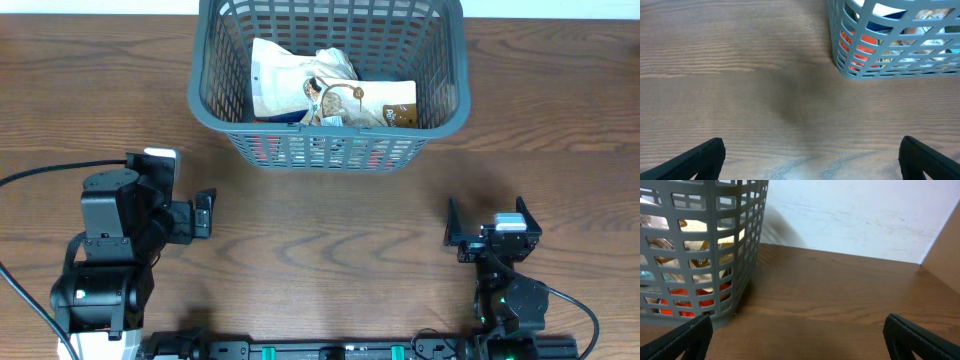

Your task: Pack container

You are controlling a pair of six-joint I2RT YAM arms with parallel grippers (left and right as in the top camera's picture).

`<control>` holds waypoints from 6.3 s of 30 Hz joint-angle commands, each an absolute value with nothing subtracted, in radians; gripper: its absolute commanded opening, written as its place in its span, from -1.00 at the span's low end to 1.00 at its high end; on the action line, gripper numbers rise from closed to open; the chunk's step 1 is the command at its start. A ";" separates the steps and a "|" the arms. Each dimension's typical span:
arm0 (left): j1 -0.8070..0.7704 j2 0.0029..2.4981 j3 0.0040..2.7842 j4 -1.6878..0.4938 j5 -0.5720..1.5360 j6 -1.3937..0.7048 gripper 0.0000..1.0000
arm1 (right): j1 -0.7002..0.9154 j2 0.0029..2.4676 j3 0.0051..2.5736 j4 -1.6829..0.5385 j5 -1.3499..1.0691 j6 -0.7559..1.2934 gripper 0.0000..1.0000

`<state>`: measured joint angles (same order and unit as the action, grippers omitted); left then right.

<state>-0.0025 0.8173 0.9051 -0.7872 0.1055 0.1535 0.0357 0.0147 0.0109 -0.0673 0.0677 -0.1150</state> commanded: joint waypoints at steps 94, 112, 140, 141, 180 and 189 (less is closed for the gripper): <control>-0.072 0.002 0.004 -0.066 -0.090 0.092 0.97 | 0.027 0.005 0.005 -0.068 0.075 -0.098 0.99; -0.062 0.003 0.004 -0.071 -0.034 0.114 0.97 | 0.027 0.005 0.005 -0.068 0.075 -0.098 0.99; -0.062 0.003 0.004 -0.070 -0.034 0.114 0.97 | 0.027 0.005 0.005 -0.068 0.075 -0.098 0.99; -0.062 0.003 0.004 -0.070 -0.034 0.114 0.97 | 0.027 0.005 0.005 -0.068 0.075 -0.098 0.98; -0.062 0.003 0.004 -0.070 -0.034 0.114 0.97 | 0.027 0.005 0.005 -0.068 0.075 -0.098 0.99; -0.062 0.003 0.004 -0.070 -0.034 0.114 0.97 | 0.027 0.005 0.005 -0.068 0.075 -0.098 0.98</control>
